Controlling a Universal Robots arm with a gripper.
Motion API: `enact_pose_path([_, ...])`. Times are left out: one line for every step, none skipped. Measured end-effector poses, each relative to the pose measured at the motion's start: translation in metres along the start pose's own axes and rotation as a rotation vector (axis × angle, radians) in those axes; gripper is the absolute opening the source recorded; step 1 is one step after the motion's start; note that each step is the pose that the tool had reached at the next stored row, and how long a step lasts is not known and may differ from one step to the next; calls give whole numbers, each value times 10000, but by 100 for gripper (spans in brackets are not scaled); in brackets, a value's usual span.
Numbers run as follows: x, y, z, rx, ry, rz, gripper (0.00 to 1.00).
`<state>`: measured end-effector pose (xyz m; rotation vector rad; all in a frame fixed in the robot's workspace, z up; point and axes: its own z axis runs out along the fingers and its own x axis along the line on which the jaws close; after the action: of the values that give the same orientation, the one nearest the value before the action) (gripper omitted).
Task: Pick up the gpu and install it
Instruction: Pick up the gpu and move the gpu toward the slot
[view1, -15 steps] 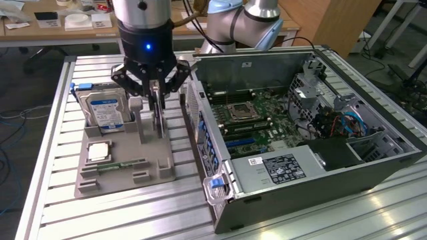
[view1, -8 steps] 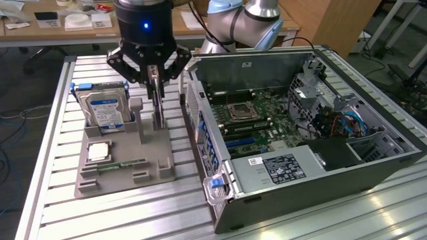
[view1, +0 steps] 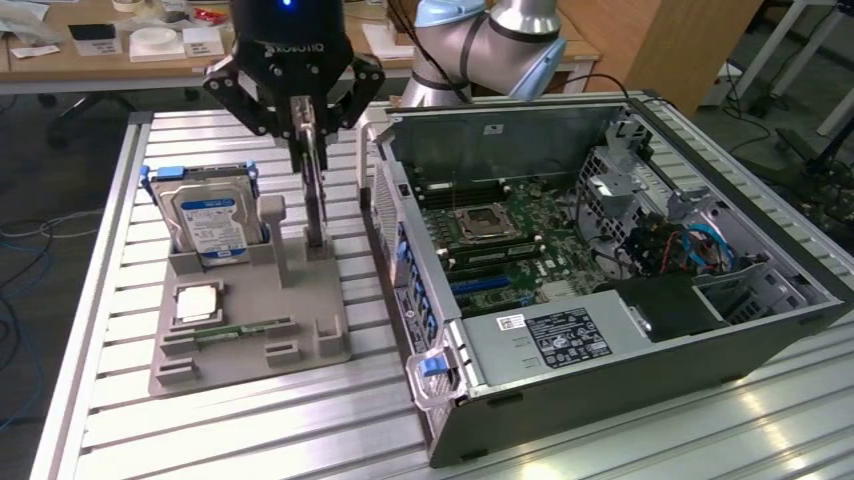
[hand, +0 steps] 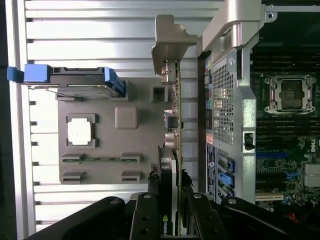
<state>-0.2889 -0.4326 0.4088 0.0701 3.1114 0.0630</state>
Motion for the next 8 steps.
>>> enact_pose_path([-1, 1, -29, 0, 0, 0, 27])
enact_pose_path([-1, 2, -56, 0, 0, 0, 27])
enact_pose_path([-2, 4, -84, 1, 1, 0, 27])
enact_pose_path([-3, 5, -110, 0, 0, 0, 27])
enact_pose_path([-4, 6, -137, 0, 0, 0, 27])
enact_pose_path([-4, 7, -161, 0, 0, 0, 27])
enact_pose_path([-5, 8, -185, 0, 0, 0, 27])
enact_pose_path([-6, 9, -209, 0, 0, 0, 27])
